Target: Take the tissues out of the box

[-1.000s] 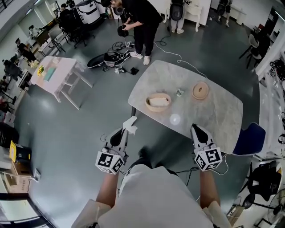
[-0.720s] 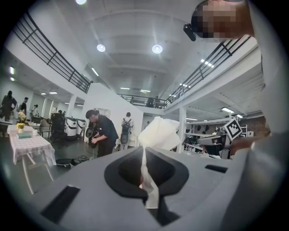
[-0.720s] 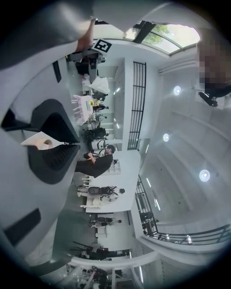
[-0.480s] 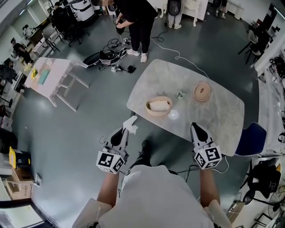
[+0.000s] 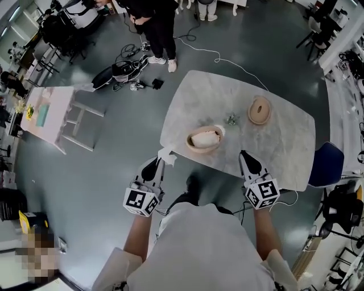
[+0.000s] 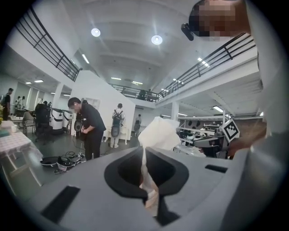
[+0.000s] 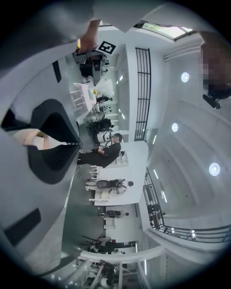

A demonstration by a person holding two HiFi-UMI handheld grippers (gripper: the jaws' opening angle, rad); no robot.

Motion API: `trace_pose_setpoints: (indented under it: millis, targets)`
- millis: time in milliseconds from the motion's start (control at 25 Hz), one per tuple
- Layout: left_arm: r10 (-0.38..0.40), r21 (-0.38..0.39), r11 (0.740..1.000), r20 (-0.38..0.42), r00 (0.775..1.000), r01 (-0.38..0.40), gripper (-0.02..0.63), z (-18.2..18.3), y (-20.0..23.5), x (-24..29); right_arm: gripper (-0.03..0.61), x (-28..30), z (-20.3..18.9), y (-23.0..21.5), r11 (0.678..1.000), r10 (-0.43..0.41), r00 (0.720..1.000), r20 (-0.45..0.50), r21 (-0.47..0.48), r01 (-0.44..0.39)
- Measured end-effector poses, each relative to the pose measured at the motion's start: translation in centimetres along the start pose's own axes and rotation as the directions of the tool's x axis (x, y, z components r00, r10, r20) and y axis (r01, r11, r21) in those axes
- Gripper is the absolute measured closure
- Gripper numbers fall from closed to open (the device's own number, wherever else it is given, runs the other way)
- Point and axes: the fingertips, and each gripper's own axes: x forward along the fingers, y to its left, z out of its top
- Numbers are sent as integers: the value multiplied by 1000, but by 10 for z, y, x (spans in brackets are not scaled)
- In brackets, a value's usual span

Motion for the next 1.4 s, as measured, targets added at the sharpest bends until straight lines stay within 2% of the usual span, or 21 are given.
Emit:
trace_pose_setpoints:
  millis: [160,320,520,680,840,960,1080,1320,1400]
  targets:
    - [-78,5,997,-51,996,78,597,-10,19,36,538,25,-7,-2,999,-44,999,-31,24,44]
    - [-157,20,987,-127,979,160,597,-36,30,74,538,45,-21,-8,994,-92,993,-71,50,96]
    - [-250,26,965,-232,940,262,597,-77,31,116,538,57,-40,-15,986,-140,982,-128,73,150]
    - [-305,13,946,-309,901,325,597,-113,28,148,538,64,-55,-21,978,-164,972,-168,102,183]
    - [-345,9,925,-397,850,380,597,-155,24,178,538,73,-69,-24,971,-176,963,-203,125,204]
    - [-362,4,911,-475,802,413,597,-195,17,199,538,77,-82,-27,967,-176,958,-228,143,212]
    - [-363,0,899,-558,746,437,597,-239,8,220,538,78,-95,-35,964,-175,954,-244,157,217]
    - [-316,22,885,-706,634,466,597,-308,7,247,538,80,-114,-47,960,-164,945,-282,175,218]
    - [-294,30,877,-755,586,479,597,-325,6,252,538,79,-119,-53,959,-160,943,-291,179,218]
